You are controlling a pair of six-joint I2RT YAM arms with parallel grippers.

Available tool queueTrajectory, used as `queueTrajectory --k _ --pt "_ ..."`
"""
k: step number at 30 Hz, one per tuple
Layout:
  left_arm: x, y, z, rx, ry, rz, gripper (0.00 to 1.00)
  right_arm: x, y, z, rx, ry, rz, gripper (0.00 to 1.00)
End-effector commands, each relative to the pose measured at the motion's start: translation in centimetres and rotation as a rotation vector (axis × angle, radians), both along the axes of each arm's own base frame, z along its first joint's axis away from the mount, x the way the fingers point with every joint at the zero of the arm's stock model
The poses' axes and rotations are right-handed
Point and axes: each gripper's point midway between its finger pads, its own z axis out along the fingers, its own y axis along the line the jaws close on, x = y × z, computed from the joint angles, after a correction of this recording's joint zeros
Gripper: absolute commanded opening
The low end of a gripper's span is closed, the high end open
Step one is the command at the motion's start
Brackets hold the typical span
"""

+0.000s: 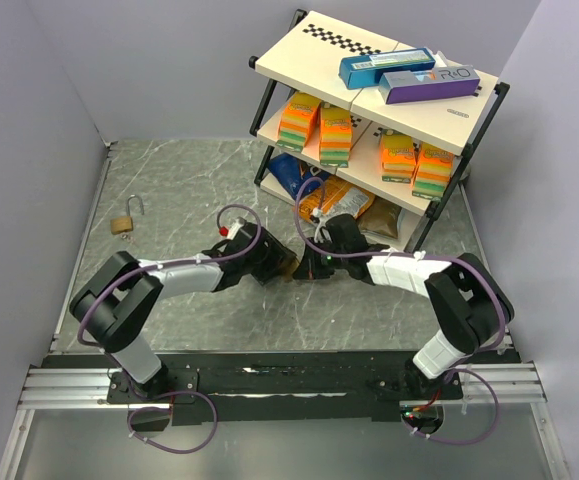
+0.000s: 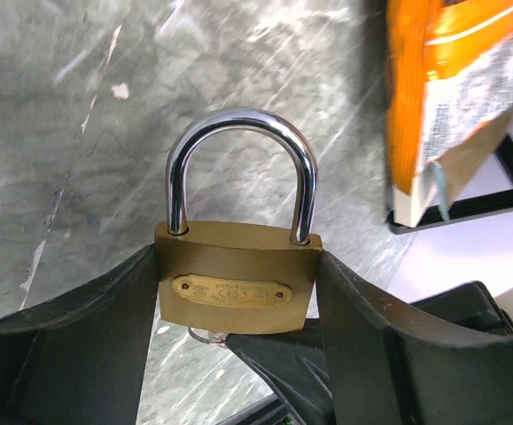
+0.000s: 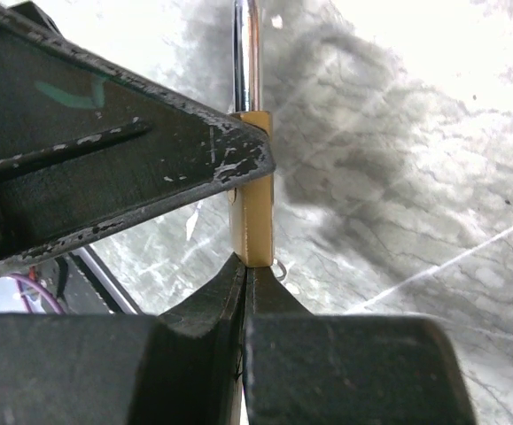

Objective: Unlock with the key

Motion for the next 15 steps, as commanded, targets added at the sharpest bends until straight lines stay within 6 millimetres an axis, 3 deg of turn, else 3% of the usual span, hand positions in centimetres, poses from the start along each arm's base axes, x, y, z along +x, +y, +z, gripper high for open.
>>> queueTrajectory --k 1,8,11,15 --pt "-4.6 -6.6 10.8 -0.359 -0.157 -0.267 0.01 5.9 2.3 8.9 0.174 -0.272 -0.090 0.00" --pt "-4.2 -6.0 16.7 -0.359 -0.400 -0.314 0.01 5.4 2.0 12.4 0.236 -0.284 -0.108 0.00" --pt "-4.7 -5.7 18.4 -0.396 -0.459 -0.328 0.01 5.2 2.0 14.2 0.282 -0.292 -0.106 0.00" --pt "-5.4 -5.2 19.3 -0.444 -0.489 -0.329 0.01 5.2 1.9 16.2 0.324 -0.296 -0.105 0.00"
